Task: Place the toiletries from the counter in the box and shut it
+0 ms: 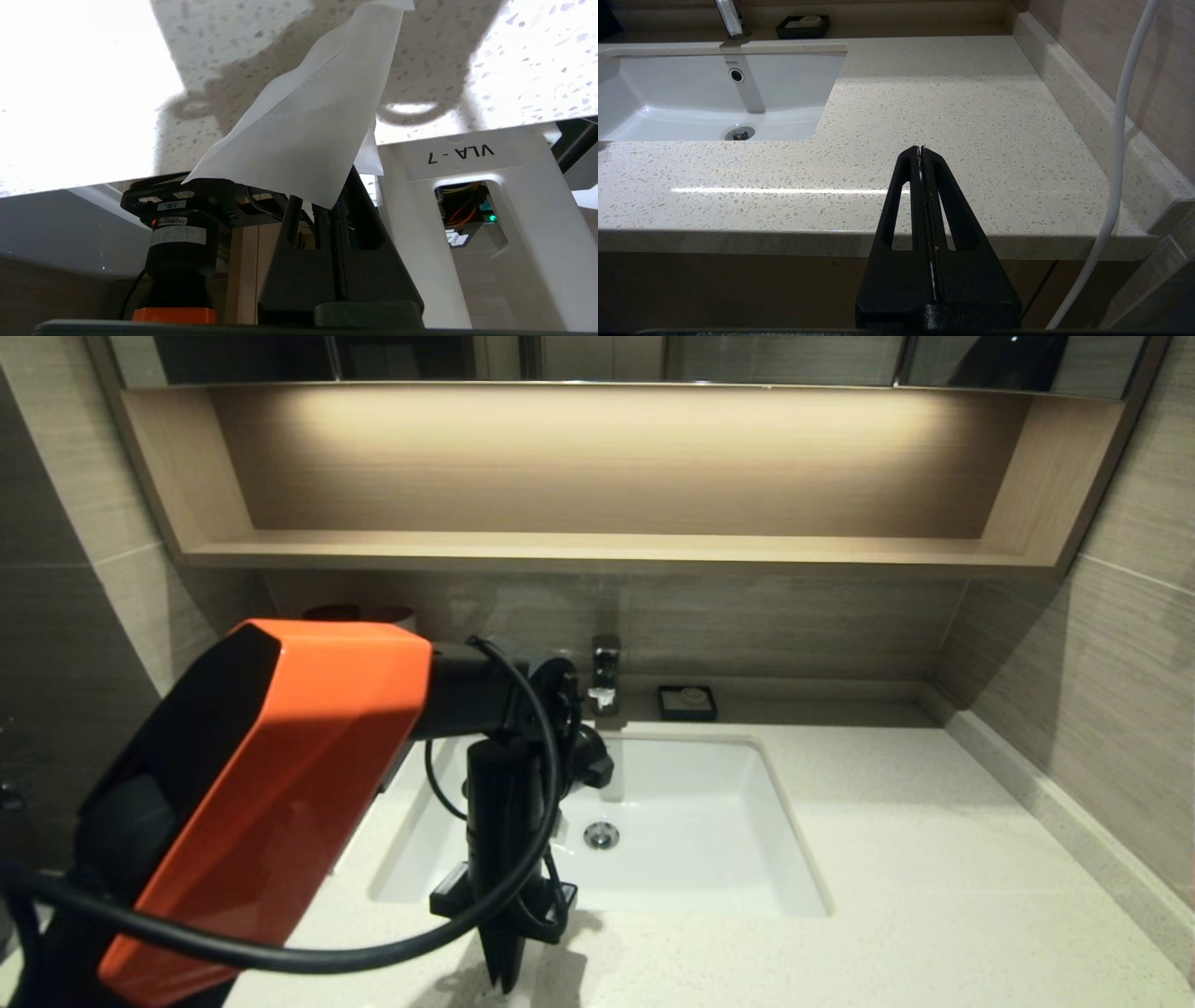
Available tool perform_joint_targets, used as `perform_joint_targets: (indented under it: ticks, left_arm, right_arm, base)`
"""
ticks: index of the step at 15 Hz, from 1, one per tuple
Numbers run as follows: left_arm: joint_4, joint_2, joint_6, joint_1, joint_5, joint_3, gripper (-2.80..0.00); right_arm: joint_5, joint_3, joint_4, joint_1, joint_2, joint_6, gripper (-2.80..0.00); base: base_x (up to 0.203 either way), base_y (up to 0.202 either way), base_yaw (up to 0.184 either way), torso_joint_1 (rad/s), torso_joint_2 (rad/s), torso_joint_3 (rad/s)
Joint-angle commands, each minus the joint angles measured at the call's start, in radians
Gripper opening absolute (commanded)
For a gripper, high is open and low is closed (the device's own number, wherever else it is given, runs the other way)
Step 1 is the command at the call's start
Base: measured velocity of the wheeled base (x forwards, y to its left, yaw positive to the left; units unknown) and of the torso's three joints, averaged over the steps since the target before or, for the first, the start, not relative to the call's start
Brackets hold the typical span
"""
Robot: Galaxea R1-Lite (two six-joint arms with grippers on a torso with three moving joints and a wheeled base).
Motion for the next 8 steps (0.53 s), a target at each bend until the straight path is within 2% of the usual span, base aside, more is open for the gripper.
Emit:
perform_joint_targets:
  ticks: [1,4,8]
  left_arm:
    - [0.014,-0.067,-0.004,0.028,-0.001,0.0,-2.8]
    - [0.021,-0.166,-0.013,0.091,0.0,0.0,-2.8]
    - [0.022,-0.252,-0.017,0.252,0.033,0.0,-2.8]
  right_arm:
    - [0.0,0.0,-0.001,0.0,0.001,0.0,-2.8]
    - [0.0,0.0,0.0,0.0,0.001,0.0,-2.8]
    - [0.0,0.0,-0.001,0.0,0.001,0.0,-2.8]
  base:
    - [0.0,0.0,0.0,0.0,0.0,0.0]
    - [0.0,0.0,0.0,0.0,0.0,0.0]
    - [0.0,0.0,0.0,0.0,0.0,0.0]
